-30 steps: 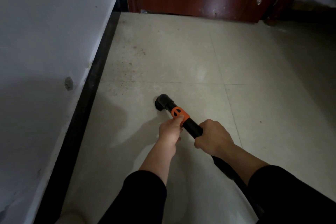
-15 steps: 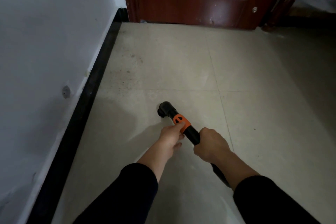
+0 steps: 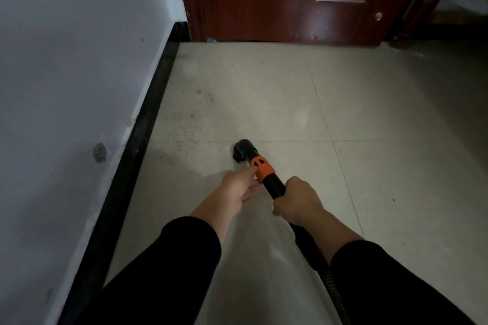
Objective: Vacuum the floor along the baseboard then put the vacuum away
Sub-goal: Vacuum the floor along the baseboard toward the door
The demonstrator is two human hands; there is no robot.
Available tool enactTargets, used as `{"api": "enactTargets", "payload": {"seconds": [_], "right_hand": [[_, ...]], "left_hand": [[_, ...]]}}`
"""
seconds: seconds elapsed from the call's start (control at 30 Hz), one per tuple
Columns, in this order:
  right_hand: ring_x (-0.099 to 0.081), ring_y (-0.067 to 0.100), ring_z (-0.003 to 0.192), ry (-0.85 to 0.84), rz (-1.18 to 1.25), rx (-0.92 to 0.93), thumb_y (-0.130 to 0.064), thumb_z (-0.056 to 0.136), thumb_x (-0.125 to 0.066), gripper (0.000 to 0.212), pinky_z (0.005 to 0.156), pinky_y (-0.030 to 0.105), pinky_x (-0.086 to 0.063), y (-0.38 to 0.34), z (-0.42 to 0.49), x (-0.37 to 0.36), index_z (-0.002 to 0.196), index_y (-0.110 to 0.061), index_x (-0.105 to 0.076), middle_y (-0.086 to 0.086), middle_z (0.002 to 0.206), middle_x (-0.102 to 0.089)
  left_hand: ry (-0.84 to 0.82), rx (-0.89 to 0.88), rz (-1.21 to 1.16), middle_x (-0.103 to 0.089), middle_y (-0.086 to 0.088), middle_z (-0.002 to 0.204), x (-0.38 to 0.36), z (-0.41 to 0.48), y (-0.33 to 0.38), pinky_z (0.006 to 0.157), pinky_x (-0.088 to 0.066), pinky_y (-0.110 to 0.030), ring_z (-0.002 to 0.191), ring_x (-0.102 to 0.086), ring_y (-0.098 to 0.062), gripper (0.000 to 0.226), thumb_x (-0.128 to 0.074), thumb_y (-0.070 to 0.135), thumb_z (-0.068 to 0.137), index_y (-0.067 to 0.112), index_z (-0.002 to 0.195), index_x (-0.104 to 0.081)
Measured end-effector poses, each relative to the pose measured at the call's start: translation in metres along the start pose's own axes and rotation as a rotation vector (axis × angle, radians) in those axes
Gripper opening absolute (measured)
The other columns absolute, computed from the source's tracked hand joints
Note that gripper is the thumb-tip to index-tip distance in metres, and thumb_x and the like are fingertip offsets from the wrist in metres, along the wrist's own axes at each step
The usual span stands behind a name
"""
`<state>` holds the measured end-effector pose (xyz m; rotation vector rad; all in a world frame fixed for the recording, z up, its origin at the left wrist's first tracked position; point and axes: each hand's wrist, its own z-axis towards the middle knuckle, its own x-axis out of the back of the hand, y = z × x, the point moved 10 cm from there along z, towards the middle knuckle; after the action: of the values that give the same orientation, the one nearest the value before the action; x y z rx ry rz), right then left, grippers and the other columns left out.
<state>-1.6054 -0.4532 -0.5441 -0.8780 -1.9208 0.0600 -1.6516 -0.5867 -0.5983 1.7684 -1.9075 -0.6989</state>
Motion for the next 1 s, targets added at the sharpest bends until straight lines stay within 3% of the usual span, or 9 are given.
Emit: {"api": "enactTargets", "payload": {"seconds": [0.07, 0.23, 0.33, 0.43, 0.57, 0.77, 0.9, 1.0], "right_hand": [[-0.053, 0.021, 0.082, 0.016, -0.005, 0.001, -0.018, 0.082, -0.067, 0.033, 0.068, 0.029, -0.042, -0.005, 0.006, -0.003, 0.11, -0.008, -0.051, 0.003, 0.091, -0.05], [-0.055, 0.021, 0.081, 0.04, -0.006, 0.002, -0.019, 0.081, -0.067, 0.029, 0.065, 0.028, -0.042, -0.011, 0.022, -0.009, 0.106, -0.009, -0.054, 0.003, 0.089, -0.054], [-0.057, 0.02, 0.078, 0.047, -0.009, 0.006, -0.02, 0.081, -0.067, 0.028, 0.063, 0.027, -0.042, -0.01, 0.031, -0.013, 0.104, -0.01, -0.056, 0.002, 0.087, -0.055], [-0.056, 0.019, 0.074, 0.053, -0.018, 0.022, -0.02, 0.08, -0.069, 0.027, 0.056, 0.024, -0.04, -0.012, 0.036, -0.015, 0.103, -0.01, -0.058, 0.001, 0.082, -0.055], [-0.056, 0.018, 0.067, 0.047, -0.023, 0.054, -0.02, 0.077, -0.072, 0.025, 0.048, 0.023, -0.036, -0.02, 0.037, -0.018, 0.096, -0.01, -0.059, 0.0, 0.075, -0.055], [-0.053, 0.014, 0.059, -0.003, -0.031, 0.104, -0.021, 0.071, -0.078, 0.026, 0.047, 0.022, -0.033, -0.027, 0.035, -0.024, 0.087, -0.011, -0.06, -0.001, 0.068, -0.054], [-0.052, 0.013, 0.058, -0.036, -0.038, 0.141, -0.02, 0.071, -0.077, 0.025, 0.047, 0.022, -0.035, -0.036, 0.032, -0.031, 0.084, -0.011, -0.059, 0.0, 0.068, -0.054], [-0.054, 0.014, 0.06, -0.052, -0.043, 0.167, -0.019, 0.072, -0.077, 0.023, 0.048, 0.023, -0.037, -0.044, 0.03, -0.035, 0.085, -0.01, -0.06, 0.001, 0.069, -0.055]], "left_hand": [[-0.004, -0.014, 0.007, -0.066, -0.011, 0.105, 0.003, 0.01, 0.007, 0.091, -0.049, -0.036, 0.083, -0.062, -0.017, 0.038, -0.058, 0.03, 0.096, 0.003, 0.123, -0.06], [-0.029, -0.025, 0.001, -0.068, -0.01, 0.099, 0.004, 0.03, 0.013, 0.072, -0.051, -0.028, 0.077, -0.064, -0.014, 0.044, -0.066, 0.031, 0.09, 0.001, 0.122, -0.059], [-0.053, -0.011, -0.046, -0.065, -0.008, 0.091, 0.001, 0.035, 0.013, 0.069, -0.053, -0.026, 0.077, -0.064, -0.014, 0.043, -0.068, 0.029, 0.089, 0.001, 0.119, -0.058], [-0.08, -0.001, -0.102, -0.066, -0.012, 0.102, 0.003, 0.037, 0.013, 0.068, -0.054, -0.023, 0.082, -0.065, -0.016, 0.043, -0.069, 0.025, 0.088, 0.0, 0.121, -0.057], [-0.085, 0.007, -0.162, -0.065, -0.015, 0.114, 0.009, 0.034, 0.012, 0.078, -0.051, -0.027, 0.088, -0.063, -0.017, 0.043, -0.068, 0.023, 0.089, -0.001, 0.123, -0.055], [-0.078, 0.025, -0.205, -0.063, -0.007, 0.085, 0.019, 0.028, 0.009, 0.072, -0.052, -0.026, 0.075, -0.062, -0.013, 0.04, -0.07, 0.022, 0.088, 0.001, 0.119, -0.057], [-0.056, 0.013, -0.238, -0.064, -0.008, 0.093, 0.031, 0.027, 0.007, 0.064, -0.051, -0.023, 0.076, -0.062, -0.012, 0.042, -0.07, 0.022, 0.088, 0.001, 0.121, -0.056], [-0.033, 0.001, -0.244, -0.062, -0.008, 0.096, 0.039, 0.026, 0.007, 0.07, -0.051, -0.025, 0.075, -0.061, -0.012, 0.043, -0.069, 0.023, 0.088, 0.001, 0.123, -0.056]]}}
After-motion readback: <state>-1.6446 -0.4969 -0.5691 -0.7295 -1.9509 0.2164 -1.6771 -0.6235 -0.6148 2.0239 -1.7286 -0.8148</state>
